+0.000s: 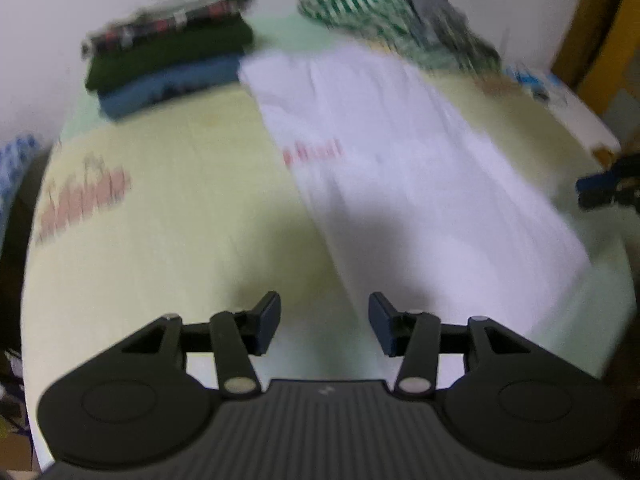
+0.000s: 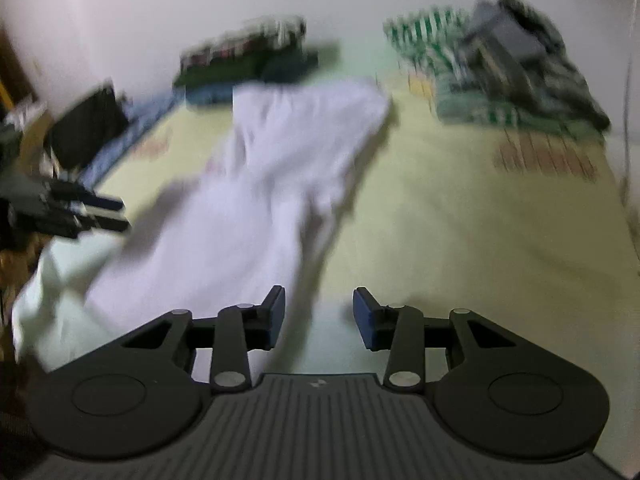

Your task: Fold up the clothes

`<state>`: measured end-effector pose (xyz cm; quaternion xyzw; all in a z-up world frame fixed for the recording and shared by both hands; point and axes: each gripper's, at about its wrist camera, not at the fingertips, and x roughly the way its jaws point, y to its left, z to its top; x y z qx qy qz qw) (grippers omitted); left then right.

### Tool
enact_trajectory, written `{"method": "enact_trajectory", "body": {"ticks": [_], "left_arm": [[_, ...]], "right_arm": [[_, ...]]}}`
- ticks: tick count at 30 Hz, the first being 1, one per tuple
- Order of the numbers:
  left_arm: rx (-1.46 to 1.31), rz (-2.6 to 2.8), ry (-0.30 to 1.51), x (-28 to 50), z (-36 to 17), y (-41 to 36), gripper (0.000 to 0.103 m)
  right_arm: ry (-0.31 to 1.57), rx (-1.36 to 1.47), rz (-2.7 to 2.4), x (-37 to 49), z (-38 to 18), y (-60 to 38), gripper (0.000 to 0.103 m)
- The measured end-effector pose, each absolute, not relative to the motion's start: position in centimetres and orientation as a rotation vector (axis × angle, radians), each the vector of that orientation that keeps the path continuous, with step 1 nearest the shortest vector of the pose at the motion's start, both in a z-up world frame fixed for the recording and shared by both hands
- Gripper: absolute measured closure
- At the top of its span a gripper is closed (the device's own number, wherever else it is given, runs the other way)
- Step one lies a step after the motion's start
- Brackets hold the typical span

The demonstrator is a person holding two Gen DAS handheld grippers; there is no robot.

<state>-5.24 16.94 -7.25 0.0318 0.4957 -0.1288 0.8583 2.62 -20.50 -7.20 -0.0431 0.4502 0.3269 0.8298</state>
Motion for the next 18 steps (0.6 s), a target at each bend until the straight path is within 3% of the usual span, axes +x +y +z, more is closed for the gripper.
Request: {"method": "enact_trajectory", "body": {"ticks": [6, 12, 15, 18], "left_arm": [[0.05, -0.378, 1.117, -10.0, -7.9, 16.3, 0.065], [0.026, -0.557, 1.204, -16.5, -7.8, 15.5, 0.064], [0.082, -0.634, 1.216, -20.7, -7.6, 14.7, 0.054], [0.15, -0.618, 1.169, -22.4, -6.7, 14.3, 0.056]], "right_arm": [[1.127, -0.175, 0.683, -3.3, -7.7, -20.5, 0.068], [1.303, -0.202, 0.702, -9.7, -7.8, -20.4, 0.068], [1.392, -0.215, 0.71, -12.9, -7.8, -20.3, 0.068], [1.48, -0.228, 0.717, -16.1, -7.9, -20.2, 0.071]]}}
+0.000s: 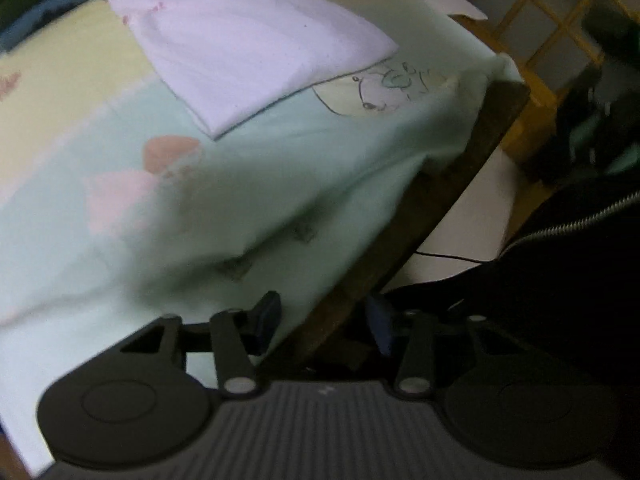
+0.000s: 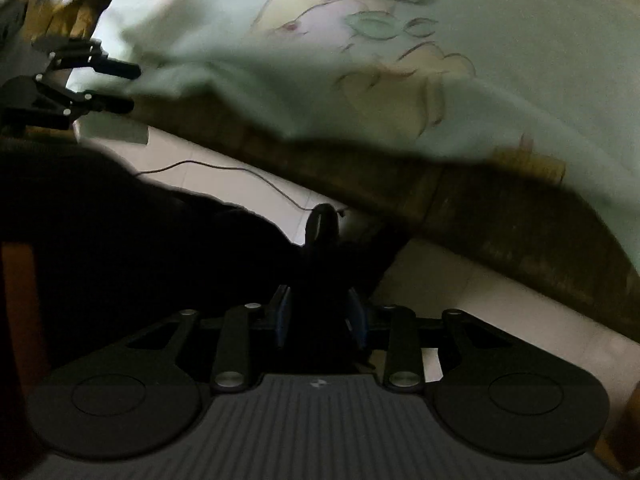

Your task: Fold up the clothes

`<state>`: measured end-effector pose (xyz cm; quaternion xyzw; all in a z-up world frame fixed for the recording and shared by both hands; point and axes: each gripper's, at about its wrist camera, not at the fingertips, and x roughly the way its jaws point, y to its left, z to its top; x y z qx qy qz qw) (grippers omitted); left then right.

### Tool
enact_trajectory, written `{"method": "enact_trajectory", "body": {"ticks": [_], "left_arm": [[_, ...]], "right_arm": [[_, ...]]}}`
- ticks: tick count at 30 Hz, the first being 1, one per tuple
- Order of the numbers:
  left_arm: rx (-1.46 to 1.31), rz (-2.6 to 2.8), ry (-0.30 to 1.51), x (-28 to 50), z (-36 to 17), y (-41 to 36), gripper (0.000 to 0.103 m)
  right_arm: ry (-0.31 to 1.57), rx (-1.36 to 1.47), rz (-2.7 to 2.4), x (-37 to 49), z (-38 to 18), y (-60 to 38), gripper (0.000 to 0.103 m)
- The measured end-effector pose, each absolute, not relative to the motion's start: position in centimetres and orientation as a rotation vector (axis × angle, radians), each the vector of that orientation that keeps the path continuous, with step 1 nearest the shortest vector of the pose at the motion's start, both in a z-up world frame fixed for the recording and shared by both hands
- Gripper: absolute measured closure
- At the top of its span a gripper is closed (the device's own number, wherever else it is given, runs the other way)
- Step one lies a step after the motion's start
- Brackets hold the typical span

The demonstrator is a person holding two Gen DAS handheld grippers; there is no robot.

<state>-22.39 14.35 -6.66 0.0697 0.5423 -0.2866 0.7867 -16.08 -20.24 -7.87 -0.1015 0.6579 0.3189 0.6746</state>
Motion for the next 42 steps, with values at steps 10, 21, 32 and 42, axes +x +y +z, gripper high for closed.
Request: {"method": "enact_trajectory", "body": {"ticks": [10, 21, 32, 42], "left_arm": [[0.084, -0.326, 1.059, -16.5, -6.3, 12.6, 0.047], [0.076, -0.222, 1.105, -14.7, -6.9, 10.2, 0.031], [-0.113, -0.11, 1.053, -8.8, -7.8, 10.5, 0.017], [-0.044, -0.119, 1.019, -9.0, -8.3, 8.5, 0.054]], "right_arm": [[1.045, -0.08, 0.381, -10.2, -7.5, -22.2, 0.057], [1.205, -0.157, 0.543, -9.3, -8.6, -23.1, 0.057], [1.02, 0.072, 0.603, -2.6, -10.5, -18.6, 0.045], [0.88, -0.135, 0.665, -4.5, -10.8, -15.7, 0.085]]}}
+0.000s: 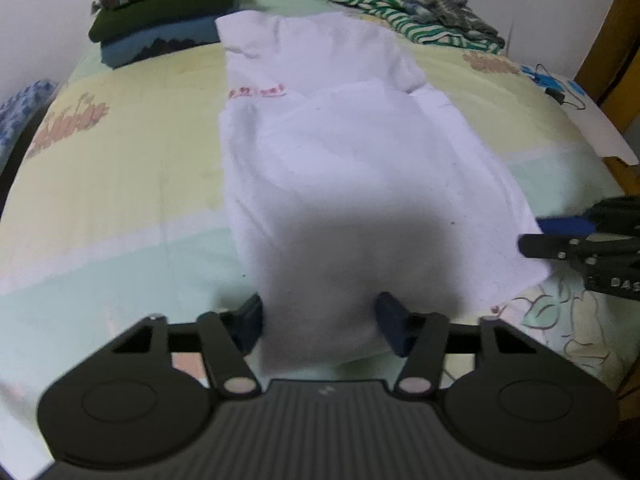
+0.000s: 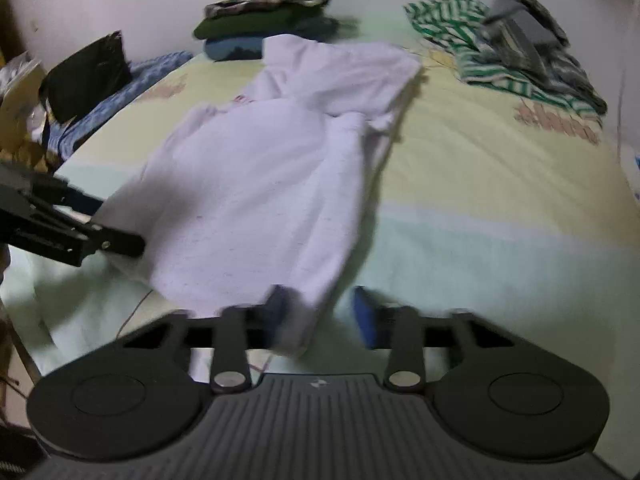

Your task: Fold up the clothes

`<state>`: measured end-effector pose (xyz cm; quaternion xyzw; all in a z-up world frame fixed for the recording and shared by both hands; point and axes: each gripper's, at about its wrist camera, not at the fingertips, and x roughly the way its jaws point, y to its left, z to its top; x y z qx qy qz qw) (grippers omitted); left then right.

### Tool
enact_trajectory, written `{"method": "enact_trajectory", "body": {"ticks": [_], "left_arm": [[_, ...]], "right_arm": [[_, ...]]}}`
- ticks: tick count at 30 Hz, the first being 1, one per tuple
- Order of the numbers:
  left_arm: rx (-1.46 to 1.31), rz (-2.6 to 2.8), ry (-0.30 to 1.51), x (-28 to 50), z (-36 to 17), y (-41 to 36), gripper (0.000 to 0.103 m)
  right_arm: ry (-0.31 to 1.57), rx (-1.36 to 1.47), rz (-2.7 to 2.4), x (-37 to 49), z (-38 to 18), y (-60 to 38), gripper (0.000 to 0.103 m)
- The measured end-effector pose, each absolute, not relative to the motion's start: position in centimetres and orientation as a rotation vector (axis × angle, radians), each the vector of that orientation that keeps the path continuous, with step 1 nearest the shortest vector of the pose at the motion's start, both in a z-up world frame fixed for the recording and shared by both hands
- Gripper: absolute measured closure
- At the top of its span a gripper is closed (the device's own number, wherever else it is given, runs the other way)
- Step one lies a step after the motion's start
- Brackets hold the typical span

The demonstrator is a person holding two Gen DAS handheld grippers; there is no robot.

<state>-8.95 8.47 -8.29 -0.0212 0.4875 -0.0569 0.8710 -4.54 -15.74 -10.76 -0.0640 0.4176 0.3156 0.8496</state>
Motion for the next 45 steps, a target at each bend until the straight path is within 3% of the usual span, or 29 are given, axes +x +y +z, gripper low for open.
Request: {"method": "enact_trajectory", "body": {"ticks": [2, 4, 6, 9, 11, 13, 20, 27, 33, 34, 35, 36, 37, 45], "left_arm": [[-0.044, -0.131, 1.015, -8.9, -8.1, 8.6, 0.077], [-0.082, -0.134, 1.022, -8.6, -7.8, 9.2, 0.092], [-0.146, -0.144, 1.036, -8.3, -7.7, 10.1, 0.092], [-0.148, -0.182, 1.083, -7.9, -8.1, 11.1, 0.076], [-0.122, -0.199, 1.077, -8.2, -7.6, 12.1, 0.051], [-0.081, -0.185, 1.048, -8.4, -6.5, 13.2, 0.037], [0.009, -0.204, 0.899, -4.1, -3.2, 12.9, 0.038], [0.129, -0.282, 0.902, 0.7, -5.8, 8.9, 0.038], [0.099, -0.333, 0.974, 2.6, -8.3, 9.4, 0.034], [0.099, -0.34, 0.974, 2.7, -8.4, 9.4, 0.034], [0.101, -0.345, 0.974, 2.8, -8.4, 9.4, 0.034], [0.104, -0.351, 0.975, 2.8, -8.5, 9.4, 0.034], [0.107, -0.356, 0.976, 3.0, -8.5, 9.4, 0.034], [0.065, -0.343, 0.926, 5.5, -6.1, 13.5, 0.031]], "right_arm": [[0.883, -0.125, 0.664, -4.6, -10.7, -15.5, 0.091], [0.899, -0.096, 0.644, -4.3, -10.5, -15.6, 0.096], [0.896, -0.055, 0.63, -3.4, -9.7, -15.9, 0.097], [0.889, 0.008, 0.608, -1.9, -8.6, -16.4, 0.093], [0.884, 0.049, 0.594, -1.0, -7.8, -16.8, 0.066], [0.879, 0.091, 0.579, 0.0, -7.0, -17.1, 0.056], [0.911, 0.268, 0.516, 5.2, -6.7, -15.8, 0.057], [0.995, 0.435, 0.401, 10.6, -9.5, -12.0, 0.057], [0.953, 0.486, 0.349, 11.6, -10.4, -11.3, 0.059], [0.955, 0.469, 0.339, 11.8, -10.6, -11.1, 0.062], [0.959, 0.449, 0.328, 12.1, -10.8, -10.8, 0.071], [0.955, 0.442, 0.325, 12.3, -10.8, -10.7, 0.082], [0.95, 0.436, 0.322, 12.5, -10.9, -10.6, 0.1], [0.708, 0.111, 0.453, 12.0, -6.6, -6.4, 0.1]]}}
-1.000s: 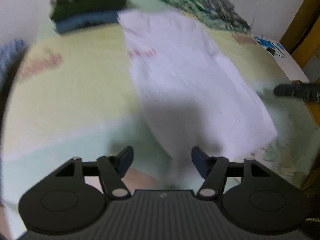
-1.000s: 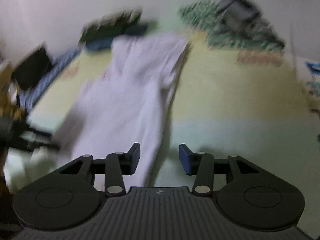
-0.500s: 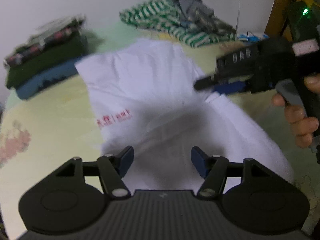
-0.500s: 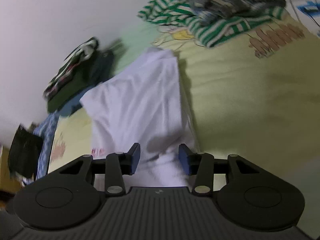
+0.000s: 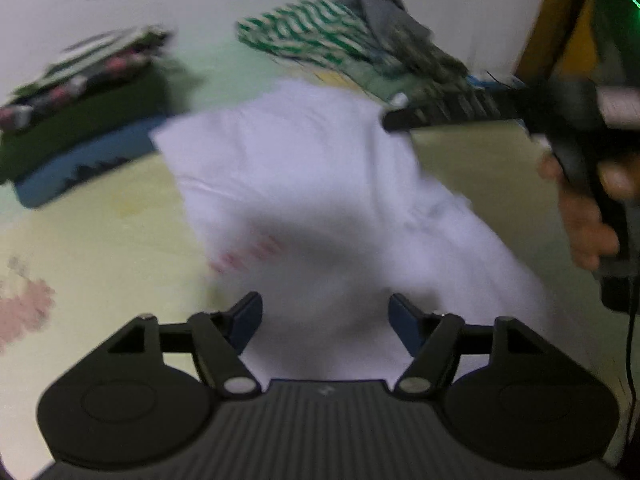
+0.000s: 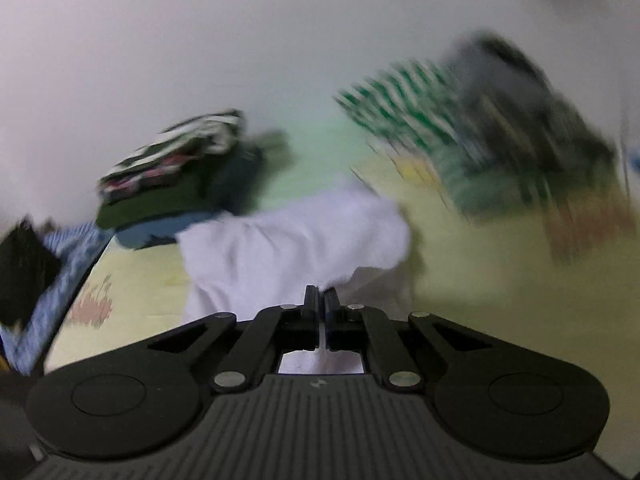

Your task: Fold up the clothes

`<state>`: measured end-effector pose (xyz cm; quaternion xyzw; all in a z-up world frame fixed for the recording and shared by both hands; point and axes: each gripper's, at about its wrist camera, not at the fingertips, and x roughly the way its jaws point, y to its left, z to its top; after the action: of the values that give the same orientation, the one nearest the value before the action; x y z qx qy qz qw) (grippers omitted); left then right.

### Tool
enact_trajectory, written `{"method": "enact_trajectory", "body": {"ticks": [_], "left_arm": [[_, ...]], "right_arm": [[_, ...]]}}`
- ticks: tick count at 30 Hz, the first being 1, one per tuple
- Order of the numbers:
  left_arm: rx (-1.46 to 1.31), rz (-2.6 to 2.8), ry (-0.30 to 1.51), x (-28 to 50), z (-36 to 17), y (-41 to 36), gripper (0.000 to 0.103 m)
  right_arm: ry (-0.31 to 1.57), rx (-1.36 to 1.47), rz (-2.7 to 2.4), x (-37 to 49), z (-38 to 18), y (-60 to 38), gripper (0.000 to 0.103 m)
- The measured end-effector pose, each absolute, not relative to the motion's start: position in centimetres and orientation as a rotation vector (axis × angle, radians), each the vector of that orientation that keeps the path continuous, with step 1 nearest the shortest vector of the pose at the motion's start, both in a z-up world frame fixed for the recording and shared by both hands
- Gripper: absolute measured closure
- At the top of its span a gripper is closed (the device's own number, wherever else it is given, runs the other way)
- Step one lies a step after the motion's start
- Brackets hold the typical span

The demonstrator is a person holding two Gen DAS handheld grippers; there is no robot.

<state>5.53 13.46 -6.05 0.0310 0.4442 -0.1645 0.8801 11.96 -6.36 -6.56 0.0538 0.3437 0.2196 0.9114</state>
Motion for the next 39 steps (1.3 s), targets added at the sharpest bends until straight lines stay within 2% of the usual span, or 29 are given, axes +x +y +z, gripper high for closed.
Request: {"method": "enact_trajectory", "body": {"ticks": [8, 12, 13, 14, 15, 16, 17, 21, 25, 27, 30, 35, 39], "left_arm": [[0.067, -0.16, 0.854, 9.7, -3.5, 20.2, 0.03], [0.07, -0.179, 0.838, 9.8, -3.2, 20.3, 0.022], [0.075, -0.193, 0.842, 9.7, -3.5, 20.0, 0.022], [0.081, -0.207, 0.846, 9.6, -3.7, 19.8, 0.022], [0.086, -0.222, 0.85, 9.6, -3.9, 19.4, 0.022], [0.089, -0.238, 0.855, 9.6, -4.2, 19.0, 0.022], [0.093, -0.253, 0.859, 9.8, -4.5, 18.5, 0.022], [0.114, -0.31, 0.873, 11.0, -5.4, 16.1, 0.022], [0.134, -0.362, 0.882, 12.9, -5.7, 13.5, 0.019], [0.166, -0.368, 0.893, 13.9, -6.0, 12.3, 0.019], [0.238, -0.37, 0.912, 14.5, -6.7, 10.9, 0.025], [0.164, -0.385, 0.911, 12.6, -6.3, 11.4, 0.021], [0.09, -0.397, 0.907, 10.8, -6.0, 12.1, 0.019]], "right_arm": [[0.555, -0.295, 0.709, 8.2, -6.7, -0.2, 0.1], [0.528, -0.485, 0.801, 6.0, -8.5, 1.5, 0.1], [0.532, -0.506, 0.814, 5.9, -8.8, 1.6, 0.098], [0.537, -0.523, 0.826, 5.8, -9.1, 1.6, 0.091], [0.537, -0.516, 0.835, 5.8, -8.8, 1.1, 0.085], [0.536, -0.506, 0.844, 5.8, -8.5, 0.5, 0.071], [0.535, -0.496, 0.853, 5.9, -8.2, -0.1, 0.064], [0.527, -0.454, 0.799, 6.1, -6.6, -2.7, 0.064], [0.662, -0.2, 0.707, 8.6, -6.3, -5.0, 0.062], [0.684, -0.111, 0.648, 9.6, -6.4, -6.0, 0.062], [0.708, 0.016, 0.558, 11.0, -6.7, -7.4, 0.062], [0.742, 0.226, 0.402, 13.4, -7.2, -9.9, 0.061], [0.692, 0.07, 0.365, 15.3, -6.7, -9.0, 0.061]]}}
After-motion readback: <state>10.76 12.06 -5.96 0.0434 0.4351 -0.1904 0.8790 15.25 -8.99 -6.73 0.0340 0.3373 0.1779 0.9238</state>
